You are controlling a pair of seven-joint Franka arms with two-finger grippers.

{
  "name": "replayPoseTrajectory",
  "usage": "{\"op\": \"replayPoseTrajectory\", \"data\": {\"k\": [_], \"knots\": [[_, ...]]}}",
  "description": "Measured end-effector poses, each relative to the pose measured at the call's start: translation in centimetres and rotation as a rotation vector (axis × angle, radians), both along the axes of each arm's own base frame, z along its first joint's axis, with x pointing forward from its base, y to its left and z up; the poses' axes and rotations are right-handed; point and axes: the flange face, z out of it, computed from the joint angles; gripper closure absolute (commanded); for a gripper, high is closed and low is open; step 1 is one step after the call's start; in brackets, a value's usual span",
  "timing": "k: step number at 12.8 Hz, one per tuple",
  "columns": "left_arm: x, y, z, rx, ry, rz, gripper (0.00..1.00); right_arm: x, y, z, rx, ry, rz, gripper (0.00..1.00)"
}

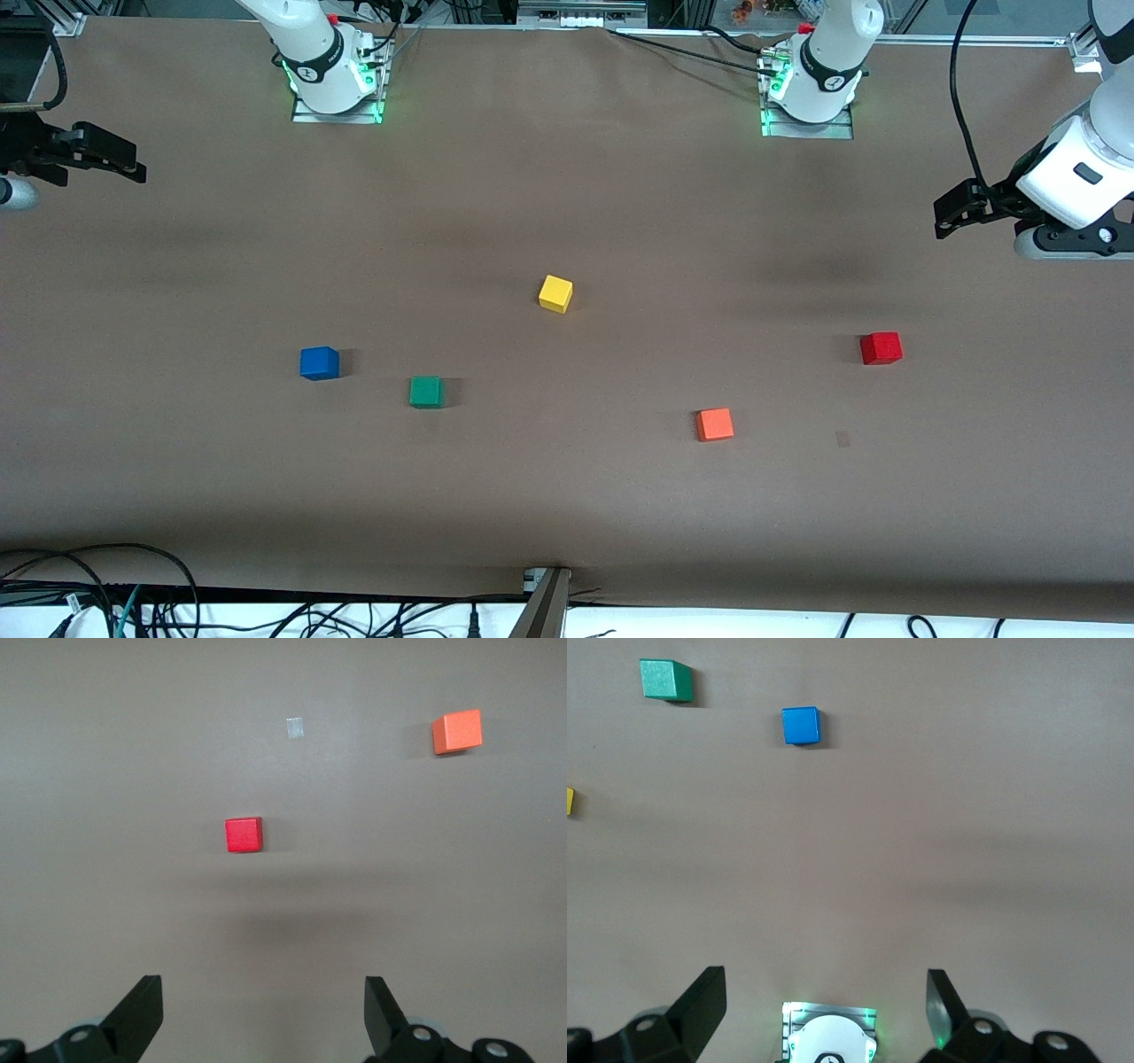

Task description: Pass red block to right arm, stack on blue

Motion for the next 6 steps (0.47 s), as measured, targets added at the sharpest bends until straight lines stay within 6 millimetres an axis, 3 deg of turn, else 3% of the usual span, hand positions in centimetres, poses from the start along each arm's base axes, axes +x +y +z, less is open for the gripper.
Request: {"op": "replayPoseTrajectory", "data": {"k": [6], "knots": [[0.05, -0.21, -0.13, -0.039, 0.004, 0.007, 0.00, 0.00, 0.00, 0.00, 0.000, 0.000, 0.000, 0.00]]}}
